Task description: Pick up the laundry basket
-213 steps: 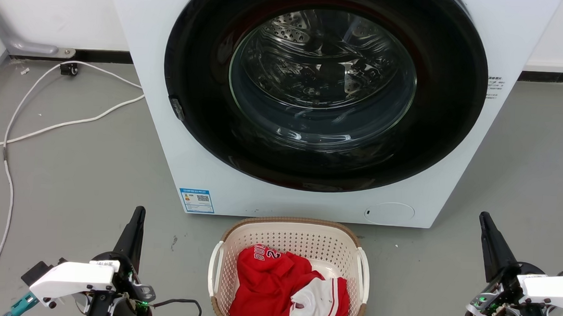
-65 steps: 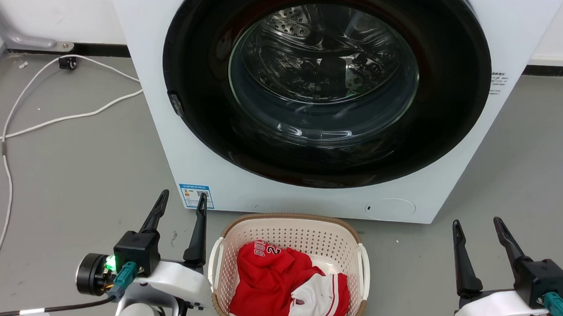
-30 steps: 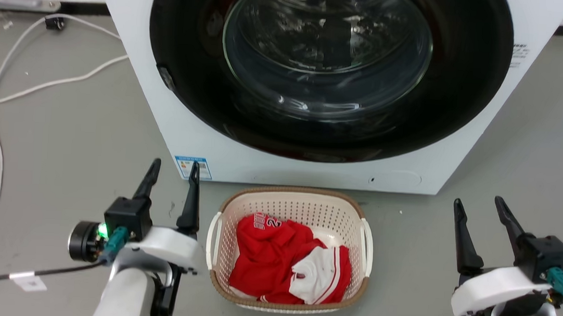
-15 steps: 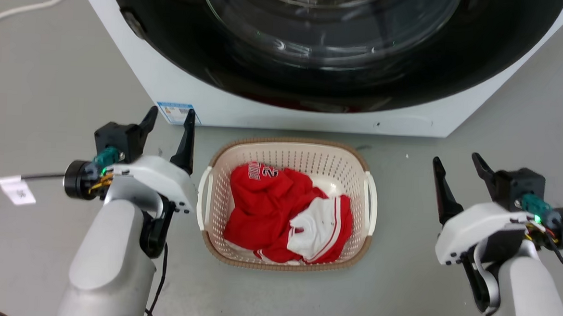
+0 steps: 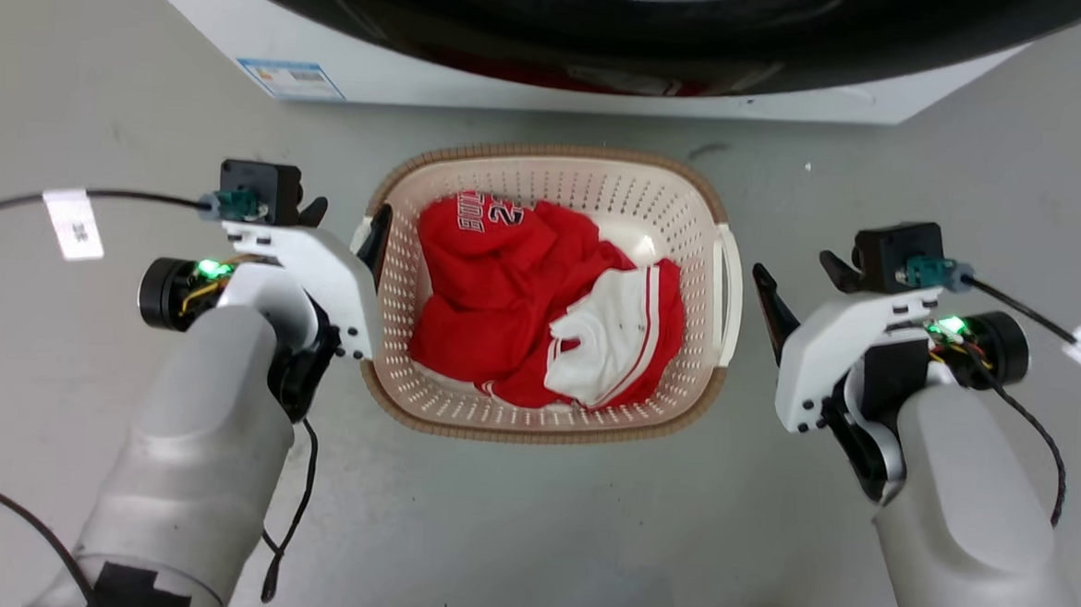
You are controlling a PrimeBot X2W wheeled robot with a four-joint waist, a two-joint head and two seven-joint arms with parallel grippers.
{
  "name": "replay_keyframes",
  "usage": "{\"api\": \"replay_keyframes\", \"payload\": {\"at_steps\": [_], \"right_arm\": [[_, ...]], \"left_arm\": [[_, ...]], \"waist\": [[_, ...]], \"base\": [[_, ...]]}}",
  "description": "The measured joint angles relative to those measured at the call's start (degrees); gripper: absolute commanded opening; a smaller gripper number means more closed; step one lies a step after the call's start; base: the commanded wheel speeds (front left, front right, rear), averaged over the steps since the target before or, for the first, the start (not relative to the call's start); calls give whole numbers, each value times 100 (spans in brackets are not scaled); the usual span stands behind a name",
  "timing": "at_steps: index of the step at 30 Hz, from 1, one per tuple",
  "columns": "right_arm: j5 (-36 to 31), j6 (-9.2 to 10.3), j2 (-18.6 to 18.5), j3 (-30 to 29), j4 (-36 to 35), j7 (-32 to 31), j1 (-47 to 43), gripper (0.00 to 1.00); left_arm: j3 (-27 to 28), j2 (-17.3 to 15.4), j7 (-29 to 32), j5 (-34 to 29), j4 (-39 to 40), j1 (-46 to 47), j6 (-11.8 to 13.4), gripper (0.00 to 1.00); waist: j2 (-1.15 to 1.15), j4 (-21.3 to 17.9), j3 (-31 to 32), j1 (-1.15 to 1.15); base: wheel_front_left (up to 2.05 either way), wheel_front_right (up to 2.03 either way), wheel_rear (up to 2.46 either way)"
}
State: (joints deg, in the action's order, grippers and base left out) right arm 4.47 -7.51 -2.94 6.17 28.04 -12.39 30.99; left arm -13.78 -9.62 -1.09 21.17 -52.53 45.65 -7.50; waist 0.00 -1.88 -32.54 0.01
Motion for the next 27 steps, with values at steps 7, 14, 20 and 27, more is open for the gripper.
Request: {"api": "replay_keyframes", "payload": {"at_steps": [7,14,20,27], "right_arm": [[393,0,0,386,947,-266,817,100],[815,0,2,715,2008,-401,1655,100],[1148,0,2,1006,2705,-383,2252,100],[1484,0,0,1394,3319,-492,2804,100]], "left_arm": [[-735,-272,602,728,-471,572,0,100],[-1272,-512,1128,1447,-672,1060,0,100],[-1651,-740,1478,1918,-719,1363,0,100],[-2092,-909,1906,2395,-704,1635,0,100]], "waist": [[0,-74,-559,0],[0,-118,-1082,0],[0,-141,-1461,0],[0,-170,-1803,0]], "base": [[0,0,0],[0,0,0],[0,0,0],[0,0,0]]}}
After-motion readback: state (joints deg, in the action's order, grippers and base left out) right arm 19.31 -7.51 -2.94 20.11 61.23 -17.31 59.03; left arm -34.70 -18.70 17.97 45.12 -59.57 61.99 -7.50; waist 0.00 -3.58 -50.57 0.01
